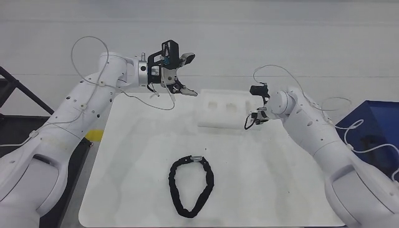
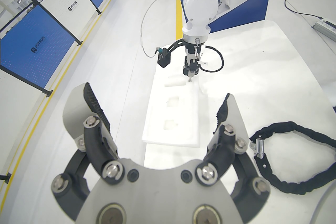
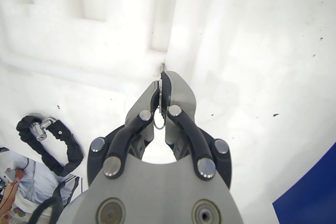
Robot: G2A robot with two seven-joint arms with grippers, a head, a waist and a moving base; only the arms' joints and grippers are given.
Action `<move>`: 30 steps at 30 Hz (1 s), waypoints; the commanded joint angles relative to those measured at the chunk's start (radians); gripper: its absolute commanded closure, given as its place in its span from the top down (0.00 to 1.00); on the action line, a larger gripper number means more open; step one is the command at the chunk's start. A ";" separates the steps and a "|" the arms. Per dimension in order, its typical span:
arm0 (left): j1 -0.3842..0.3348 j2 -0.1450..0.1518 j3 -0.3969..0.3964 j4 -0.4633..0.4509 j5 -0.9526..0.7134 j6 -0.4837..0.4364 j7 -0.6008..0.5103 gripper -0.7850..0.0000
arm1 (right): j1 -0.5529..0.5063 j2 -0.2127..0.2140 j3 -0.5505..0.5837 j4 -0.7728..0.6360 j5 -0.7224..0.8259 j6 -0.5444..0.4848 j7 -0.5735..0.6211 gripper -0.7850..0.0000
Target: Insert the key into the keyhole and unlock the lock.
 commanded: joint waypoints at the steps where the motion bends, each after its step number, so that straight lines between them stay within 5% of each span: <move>1: 0.000 0.000 0.000 0.000 0.000 0.000 0.000 1.00 | 0.012 0.002 0.005 -0.013 -0.013 0.015 0.022 0.00; 15: 0.000 0.000 0.000 0.000 0.000 0.000 0.000 1.00 | -0.005 0.081 0.179 -0.275 0.035 0.014 0.156 0.00; 30: 0.000 0.000 0.000 0.000 0.000 0.000 0.000 1.00 | -0.298 0.219 0.584 -0.895 0.196 -0.022 0.240 0.00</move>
